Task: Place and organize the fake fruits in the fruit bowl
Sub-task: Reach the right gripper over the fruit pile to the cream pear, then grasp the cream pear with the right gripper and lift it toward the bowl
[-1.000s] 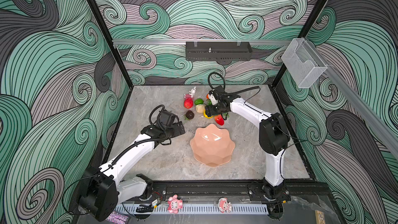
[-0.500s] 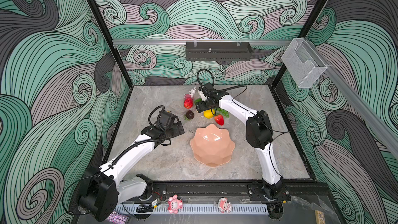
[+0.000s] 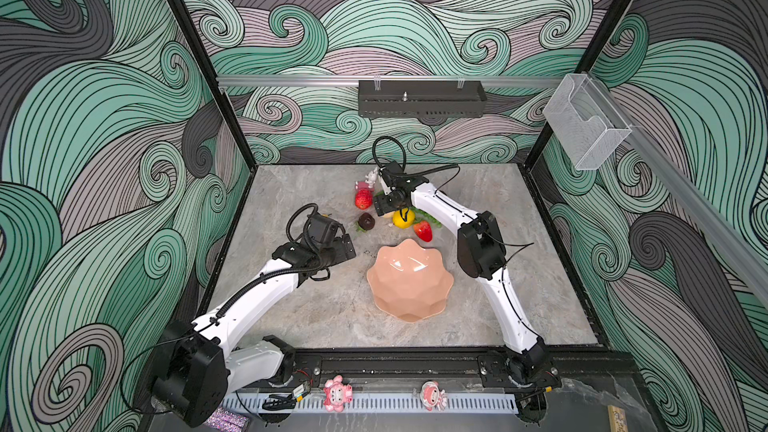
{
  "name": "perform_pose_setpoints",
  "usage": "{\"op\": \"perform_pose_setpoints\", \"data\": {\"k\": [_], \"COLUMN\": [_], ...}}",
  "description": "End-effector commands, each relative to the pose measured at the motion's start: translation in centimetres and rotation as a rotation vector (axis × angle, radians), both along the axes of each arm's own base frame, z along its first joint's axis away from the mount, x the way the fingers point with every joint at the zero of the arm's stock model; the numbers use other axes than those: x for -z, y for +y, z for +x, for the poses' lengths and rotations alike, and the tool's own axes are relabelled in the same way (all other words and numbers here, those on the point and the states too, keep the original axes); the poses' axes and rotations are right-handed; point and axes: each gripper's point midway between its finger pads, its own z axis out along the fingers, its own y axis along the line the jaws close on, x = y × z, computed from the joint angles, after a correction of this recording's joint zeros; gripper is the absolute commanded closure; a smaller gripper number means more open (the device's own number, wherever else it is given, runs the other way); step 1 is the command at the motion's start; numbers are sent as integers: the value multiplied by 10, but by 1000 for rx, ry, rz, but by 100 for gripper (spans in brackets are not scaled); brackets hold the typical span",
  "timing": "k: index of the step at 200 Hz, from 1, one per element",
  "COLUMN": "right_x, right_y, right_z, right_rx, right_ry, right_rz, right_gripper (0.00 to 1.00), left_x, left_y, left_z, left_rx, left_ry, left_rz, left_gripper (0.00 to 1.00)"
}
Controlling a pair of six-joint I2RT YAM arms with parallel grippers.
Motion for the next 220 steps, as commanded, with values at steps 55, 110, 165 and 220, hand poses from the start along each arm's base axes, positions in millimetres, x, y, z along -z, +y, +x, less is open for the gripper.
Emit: {"op": "perform_pose_setpoints", "data": {"k": [55, 110, 165, 220], "right_x": [20, 7, -33, -83], "right_y": [3, 6, 9, 13], "right_z": [-2, -3, -8, -29], "right_rx": [7, -12, -41, -121], "right_ry": [45, 35, -10, -107], "right_rz": [-23, -4, 36, 96], "right_gripper": [22, 39, 47, 51], "left_x": [5, 6, 2, -29], "left_y": [8, 7, -3, -14], "left_z": [3, 4, 8, 24], "left_rx": [-37, -36, -5, 22], "left_ry": [4, 0, 8, 56], "left_rz": [21, 16, -28, -200], "left_gripper": [3, 3, 2, 2]}}
